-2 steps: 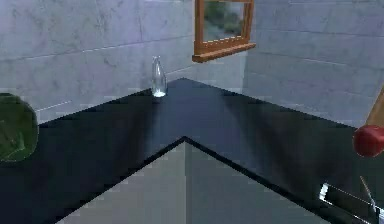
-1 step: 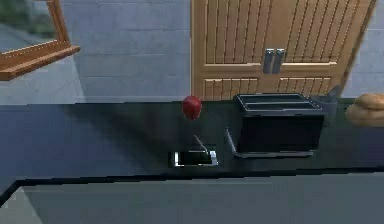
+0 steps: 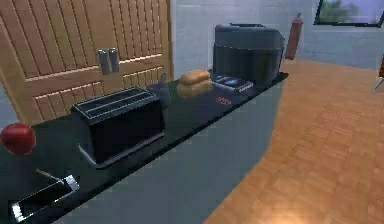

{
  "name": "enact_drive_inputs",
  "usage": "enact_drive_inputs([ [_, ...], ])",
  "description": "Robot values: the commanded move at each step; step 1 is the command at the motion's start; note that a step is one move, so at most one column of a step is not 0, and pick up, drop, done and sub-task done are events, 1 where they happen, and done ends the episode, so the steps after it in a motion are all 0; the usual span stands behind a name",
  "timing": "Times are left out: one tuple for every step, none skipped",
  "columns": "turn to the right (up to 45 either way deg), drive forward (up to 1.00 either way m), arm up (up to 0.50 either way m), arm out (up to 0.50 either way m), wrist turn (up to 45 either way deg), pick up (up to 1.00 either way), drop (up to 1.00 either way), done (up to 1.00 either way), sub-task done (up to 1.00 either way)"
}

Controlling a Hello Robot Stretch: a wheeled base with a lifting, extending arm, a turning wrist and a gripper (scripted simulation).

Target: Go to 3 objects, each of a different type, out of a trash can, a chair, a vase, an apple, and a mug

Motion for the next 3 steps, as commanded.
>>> enact_drive_inputs([
  [42.0,0.0,0.0,0.0,0.0,0.0,0.0,0.0,0.0],
  [0.0,1.0,0.0,0.0,0.0,0.0,0.0,0.0,0.0],
  [0.0,1.0,0.0,0.0,0.0,0.0,0.0,0.0,0.0],
])
